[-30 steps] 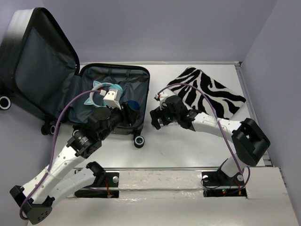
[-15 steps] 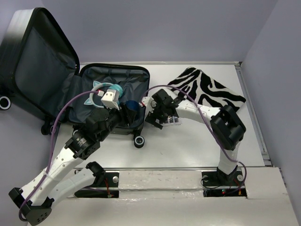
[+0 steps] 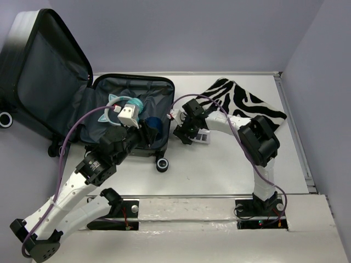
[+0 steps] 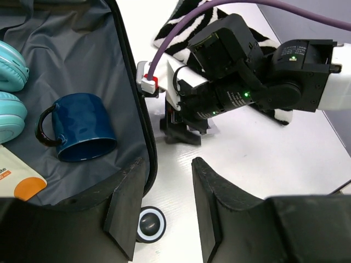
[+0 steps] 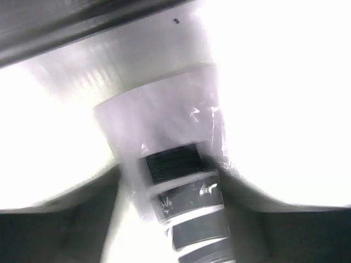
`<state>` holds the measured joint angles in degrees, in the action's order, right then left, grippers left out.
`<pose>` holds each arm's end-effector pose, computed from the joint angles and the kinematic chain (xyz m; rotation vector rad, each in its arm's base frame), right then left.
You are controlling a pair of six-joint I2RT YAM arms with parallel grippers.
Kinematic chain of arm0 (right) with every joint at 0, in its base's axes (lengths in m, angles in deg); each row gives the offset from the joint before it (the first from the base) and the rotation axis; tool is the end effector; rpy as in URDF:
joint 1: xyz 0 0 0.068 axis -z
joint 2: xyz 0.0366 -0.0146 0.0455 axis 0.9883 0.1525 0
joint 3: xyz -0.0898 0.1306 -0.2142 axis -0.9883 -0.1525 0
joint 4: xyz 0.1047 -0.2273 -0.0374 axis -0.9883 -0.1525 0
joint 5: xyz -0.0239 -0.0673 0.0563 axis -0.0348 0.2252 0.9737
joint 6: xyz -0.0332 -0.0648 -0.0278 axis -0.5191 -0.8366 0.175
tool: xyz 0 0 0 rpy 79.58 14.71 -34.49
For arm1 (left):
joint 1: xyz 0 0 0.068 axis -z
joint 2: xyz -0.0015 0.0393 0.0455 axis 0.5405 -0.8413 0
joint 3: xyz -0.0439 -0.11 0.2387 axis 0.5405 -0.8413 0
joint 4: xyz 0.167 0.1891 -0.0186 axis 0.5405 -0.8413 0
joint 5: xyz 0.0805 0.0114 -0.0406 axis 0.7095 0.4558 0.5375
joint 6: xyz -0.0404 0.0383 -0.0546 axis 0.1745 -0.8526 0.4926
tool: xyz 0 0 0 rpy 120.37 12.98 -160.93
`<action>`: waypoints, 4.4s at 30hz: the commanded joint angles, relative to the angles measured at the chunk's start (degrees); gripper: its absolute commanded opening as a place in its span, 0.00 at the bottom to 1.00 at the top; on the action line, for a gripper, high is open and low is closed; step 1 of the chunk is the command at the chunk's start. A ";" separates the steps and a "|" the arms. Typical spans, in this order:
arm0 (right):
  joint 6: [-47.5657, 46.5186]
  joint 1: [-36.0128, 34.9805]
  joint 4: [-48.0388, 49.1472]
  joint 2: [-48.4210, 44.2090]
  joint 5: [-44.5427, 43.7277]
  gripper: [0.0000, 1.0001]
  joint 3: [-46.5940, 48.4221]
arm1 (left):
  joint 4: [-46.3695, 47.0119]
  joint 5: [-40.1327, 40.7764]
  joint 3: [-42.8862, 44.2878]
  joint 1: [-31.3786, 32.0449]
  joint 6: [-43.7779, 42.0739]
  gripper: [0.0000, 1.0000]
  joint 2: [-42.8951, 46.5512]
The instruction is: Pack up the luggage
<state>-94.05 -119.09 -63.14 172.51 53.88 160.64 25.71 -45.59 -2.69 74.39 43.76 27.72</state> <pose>0.3271 0.2747 0.1361 -1.4995 2.1850 0.3847 0.1487 -0.1190 0.3493 0.2023 1.7227 -0.6827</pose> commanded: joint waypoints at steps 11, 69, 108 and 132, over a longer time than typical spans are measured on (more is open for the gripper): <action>29.26 -0.28 13.86 -20.20 -15.72 0.07 -20.05 | 1.70 -0.05 0.00 0.08 -0.54 0.49 2.94; 64.97 58.26 21.69 -26.84 -14.60 0.93 -32.83 | 6.01 -8.22 -2.64 -3.08 3.07 0.76 12.79; 65.59 58.79 24.06 -65.66 -5.44 0.07 -60.13 | 12.95 2.85 41.52 10.81 3.68 0.94 -62.04; 64.71 58.79 25.55 -69.36 1.16 0.07 -62.51 | 0.91 3.22 90.34 2.10 13.87 0.89 -113.58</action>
<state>-28.81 -60.61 -41.35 104.23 52.35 99.05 26.63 -39.05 81.11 76.95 54.98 -81.41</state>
